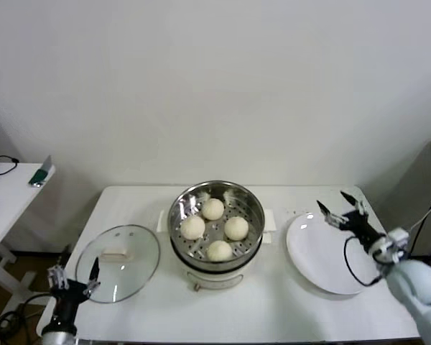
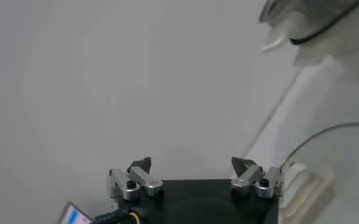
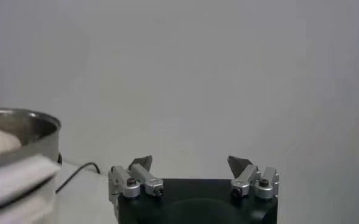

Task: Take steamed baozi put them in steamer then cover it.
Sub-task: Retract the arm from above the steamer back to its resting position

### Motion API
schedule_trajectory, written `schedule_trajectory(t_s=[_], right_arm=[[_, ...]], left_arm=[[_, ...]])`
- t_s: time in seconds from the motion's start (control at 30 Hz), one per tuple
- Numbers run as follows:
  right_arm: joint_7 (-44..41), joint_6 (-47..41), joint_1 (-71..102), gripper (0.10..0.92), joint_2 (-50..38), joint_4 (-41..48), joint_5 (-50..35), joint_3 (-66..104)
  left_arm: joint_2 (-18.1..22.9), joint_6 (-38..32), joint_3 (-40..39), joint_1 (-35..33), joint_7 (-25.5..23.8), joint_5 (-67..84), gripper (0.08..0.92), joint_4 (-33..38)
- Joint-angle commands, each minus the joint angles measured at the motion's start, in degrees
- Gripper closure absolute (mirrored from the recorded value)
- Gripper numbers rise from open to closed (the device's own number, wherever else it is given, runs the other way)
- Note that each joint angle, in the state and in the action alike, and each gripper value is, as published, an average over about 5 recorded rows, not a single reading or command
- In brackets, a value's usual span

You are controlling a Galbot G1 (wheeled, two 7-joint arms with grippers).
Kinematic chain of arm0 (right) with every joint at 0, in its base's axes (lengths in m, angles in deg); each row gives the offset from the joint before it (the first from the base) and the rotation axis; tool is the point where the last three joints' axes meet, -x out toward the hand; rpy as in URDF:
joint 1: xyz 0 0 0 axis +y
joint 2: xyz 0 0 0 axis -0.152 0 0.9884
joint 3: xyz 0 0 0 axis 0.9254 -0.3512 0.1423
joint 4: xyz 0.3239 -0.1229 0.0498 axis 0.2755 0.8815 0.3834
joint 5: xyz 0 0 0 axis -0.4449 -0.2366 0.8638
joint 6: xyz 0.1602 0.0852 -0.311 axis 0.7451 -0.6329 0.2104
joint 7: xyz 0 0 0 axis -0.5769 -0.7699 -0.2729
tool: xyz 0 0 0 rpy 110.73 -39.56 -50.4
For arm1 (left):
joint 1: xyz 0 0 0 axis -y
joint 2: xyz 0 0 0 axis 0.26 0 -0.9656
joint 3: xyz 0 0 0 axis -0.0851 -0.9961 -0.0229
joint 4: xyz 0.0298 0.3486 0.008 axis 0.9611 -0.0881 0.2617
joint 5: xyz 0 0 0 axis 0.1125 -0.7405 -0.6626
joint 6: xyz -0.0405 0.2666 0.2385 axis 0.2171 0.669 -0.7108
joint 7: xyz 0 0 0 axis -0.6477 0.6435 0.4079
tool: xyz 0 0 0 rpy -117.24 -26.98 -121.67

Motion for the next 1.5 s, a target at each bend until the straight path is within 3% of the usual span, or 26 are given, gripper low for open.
schedule_trajectory(t_s=[0.03, 0.33, 0.57, 1.1, 1.5], right_arm=[[1.13, 15.74, 21.17, 0.203, 14.20, -0.25, 6.19, 11.70], [1.72, 17.49, 23.06, 0.203, 17.78, -0.68, 9.89, 10.79], [1.86, 17.70, 24.12, 0.203, 18.72, -1.44, 9.89, 11.04], [1.86, 18.38, 24.81, 0.203, 19.68, -1.76, 10.53, 11.74], [1.94, 18.65, 24.80, 0.203, 20.73, -2.06, 11.12, 11.82]], left_arm=[[-1.91, -0.94, 0.28, -0.58, 4.26, -12.71, 0.177, -0.02], [-3.06, -0.18, -1.46, 1.03, 8.96, -28.24, 0.177, -8.54], [-2.46, 1.30, -2.62, 6.20, 8.46, -30.57, 0.177, -15.09], [-0.81, 3.81, -6.28, 15.16, 5.61, -30.33, 0.177, -21.97], [0.06, 4.54, -6.79, 21.45, 6.53, -29.74, 0.177, -29.13]])
